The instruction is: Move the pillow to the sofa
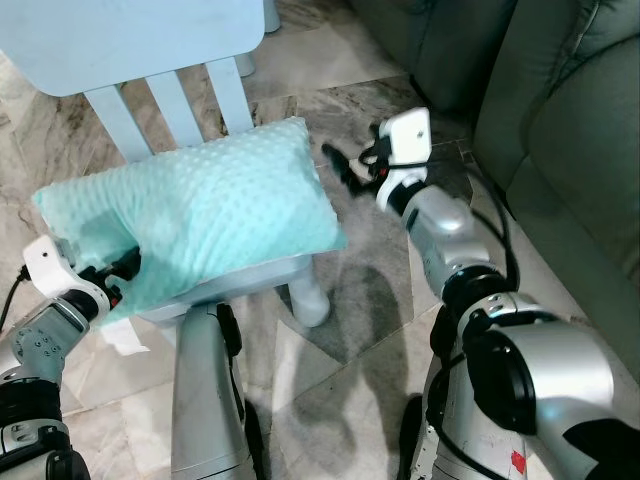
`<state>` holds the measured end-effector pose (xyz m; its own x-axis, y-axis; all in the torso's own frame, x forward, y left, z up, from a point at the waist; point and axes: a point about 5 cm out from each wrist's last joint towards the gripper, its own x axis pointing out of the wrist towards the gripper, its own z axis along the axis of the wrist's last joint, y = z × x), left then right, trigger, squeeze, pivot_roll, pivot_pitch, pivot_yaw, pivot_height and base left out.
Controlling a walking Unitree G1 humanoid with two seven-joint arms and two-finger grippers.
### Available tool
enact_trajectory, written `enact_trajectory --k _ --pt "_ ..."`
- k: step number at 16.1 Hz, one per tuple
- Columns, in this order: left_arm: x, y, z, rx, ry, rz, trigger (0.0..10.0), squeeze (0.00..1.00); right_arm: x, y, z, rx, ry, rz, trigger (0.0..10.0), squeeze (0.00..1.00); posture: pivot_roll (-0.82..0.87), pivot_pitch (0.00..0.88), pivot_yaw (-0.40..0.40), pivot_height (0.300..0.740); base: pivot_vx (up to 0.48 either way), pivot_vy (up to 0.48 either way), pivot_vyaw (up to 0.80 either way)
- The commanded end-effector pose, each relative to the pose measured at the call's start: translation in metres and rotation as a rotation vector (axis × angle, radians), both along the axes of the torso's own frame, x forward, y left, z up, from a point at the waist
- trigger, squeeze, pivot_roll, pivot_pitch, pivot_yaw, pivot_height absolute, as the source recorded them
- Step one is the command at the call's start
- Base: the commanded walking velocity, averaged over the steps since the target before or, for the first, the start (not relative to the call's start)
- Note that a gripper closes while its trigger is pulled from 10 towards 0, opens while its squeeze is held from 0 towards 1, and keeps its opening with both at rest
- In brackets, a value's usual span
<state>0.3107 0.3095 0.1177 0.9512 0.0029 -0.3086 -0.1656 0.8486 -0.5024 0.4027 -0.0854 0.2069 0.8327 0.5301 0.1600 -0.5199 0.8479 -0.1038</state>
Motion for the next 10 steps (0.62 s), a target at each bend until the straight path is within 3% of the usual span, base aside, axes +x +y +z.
enact_trajectory --k 1,2,3,4,5,7,10 --pt "-0.004 0.002 0.001 -0.007 -0.012 0.009 10.0 0.00 -0.003 0.004 -0.015 -0.011 0.063 0.015 10.0 1.00 0.15 0.236 0.048 0.392 0.000 0.000 0.00" --pt "-0.004 -0.005 0.008 -0.016 -0.031 -0.020 10.0 0.00 -0.006 0.009 -0.026 -0.067 0.097 0.024 10.0 1.00 0.17 0.236 0.047 0.392 0.000 0.000 0.00" --pt "-0.003 -0.012 0.013 -0.025 -0.045 -0.049 10.0 0.00 -0.008 0.012 -0.034 -0.107 0.119 0.025 10.0 0.69 0.19 0.246 0.046 0.392 0.000 0.000 0.00" --pt "-0.002 -0.022 0.018 -0.041 -0.062 -0.093 10.0 0.00 -0.010 0.015 -0.042 -0.121 0.156 0.026 10.0 0.19 0.19 0.253 0.045 0.392 0.000 0.000 0.00" --pt "-0.003 -0.029 0.022 -0.051 -0.072 -0.132 10.0 0.00 -0.012 0.017 -0.048 -0.117 0.184 0.027 10.0 0.00 0.21 0.273 0.039 0.392 0.000 0.000 0.00" --pt "-0.006 -0.039 0.025 -0.064 -0.070 -0.191 10.0 0.00 -0.015 0.023 -0.058 -0.055 0.255 0.016 10.0 0.00 0.24 0.291 0.041 0.392 0.000 0.000 0.00" --pt "-0.017 -0.039 0.024 -0.052 -0.031 -0.205 10.0 0.00 -0.019 0.032 -0.065 -0.081 0.280 -0.005 10.0 0.00 0.26 0.313 0.046 0.392 0.000 0.000 0.00"
